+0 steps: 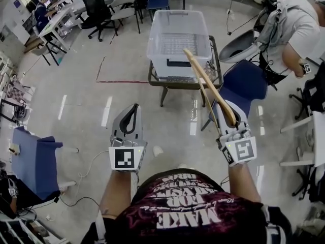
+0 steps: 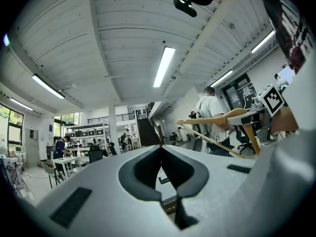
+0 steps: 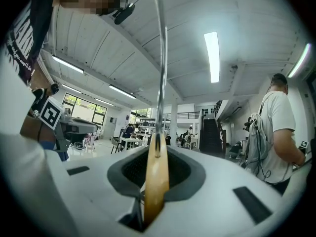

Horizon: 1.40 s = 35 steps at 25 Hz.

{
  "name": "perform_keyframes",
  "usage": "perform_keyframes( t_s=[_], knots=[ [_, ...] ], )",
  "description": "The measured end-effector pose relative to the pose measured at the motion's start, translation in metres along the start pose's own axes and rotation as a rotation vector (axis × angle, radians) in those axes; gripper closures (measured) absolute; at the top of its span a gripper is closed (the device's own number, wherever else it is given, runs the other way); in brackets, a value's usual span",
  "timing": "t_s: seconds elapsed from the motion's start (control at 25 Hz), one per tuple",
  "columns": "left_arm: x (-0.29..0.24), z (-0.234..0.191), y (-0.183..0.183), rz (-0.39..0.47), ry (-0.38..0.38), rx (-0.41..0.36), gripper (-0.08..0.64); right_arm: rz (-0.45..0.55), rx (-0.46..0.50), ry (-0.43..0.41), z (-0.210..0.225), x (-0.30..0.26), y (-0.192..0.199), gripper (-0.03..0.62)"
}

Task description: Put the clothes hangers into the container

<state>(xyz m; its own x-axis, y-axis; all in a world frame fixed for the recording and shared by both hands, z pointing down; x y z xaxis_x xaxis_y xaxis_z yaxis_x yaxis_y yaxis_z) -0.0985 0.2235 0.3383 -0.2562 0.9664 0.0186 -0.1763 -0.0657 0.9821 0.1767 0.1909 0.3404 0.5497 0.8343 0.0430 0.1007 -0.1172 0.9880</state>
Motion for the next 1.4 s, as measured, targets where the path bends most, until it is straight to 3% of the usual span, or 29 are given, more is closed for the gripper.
perform_keyframes(
  t_s=[0.44,0.88,1.4],
  knots=[
    [-0.062,-0.026,0.015,0.0,0.015,0.004,0.554,-0.009,-0.004,-0.012,0.019,-0.06,0.008,0.531],
    [-0.154,-0.078,0.035,0.012,0.057,0.029,0.554,-0.013,-0.025,0.017,0.042,-0.15,0.02,0.531],
    [-0.219,-0.144,0.055,0.009,0.106,0.044,0.554,-0.038,-0.026,0.066,0.038,-0.236,0.025,0.531]
  ],
)
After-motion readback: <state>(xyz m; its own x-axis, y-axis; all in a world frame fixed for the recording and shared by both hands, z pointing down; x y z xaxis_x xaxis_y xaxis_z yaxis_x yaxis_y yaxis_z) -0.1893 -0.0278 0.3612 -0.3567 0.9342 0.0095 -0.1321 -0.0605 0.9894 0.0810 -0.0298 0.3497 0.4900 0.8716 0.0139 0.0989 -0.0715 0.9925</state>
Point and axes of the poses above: the fingertips, and each gripper's own axes: x backward along the fingers, z to its right, y out of its underside, the point moved 3 cm from there along x, backward along the fingers, and after that the axes turned 1 degree about x, right-handed, at the moved point
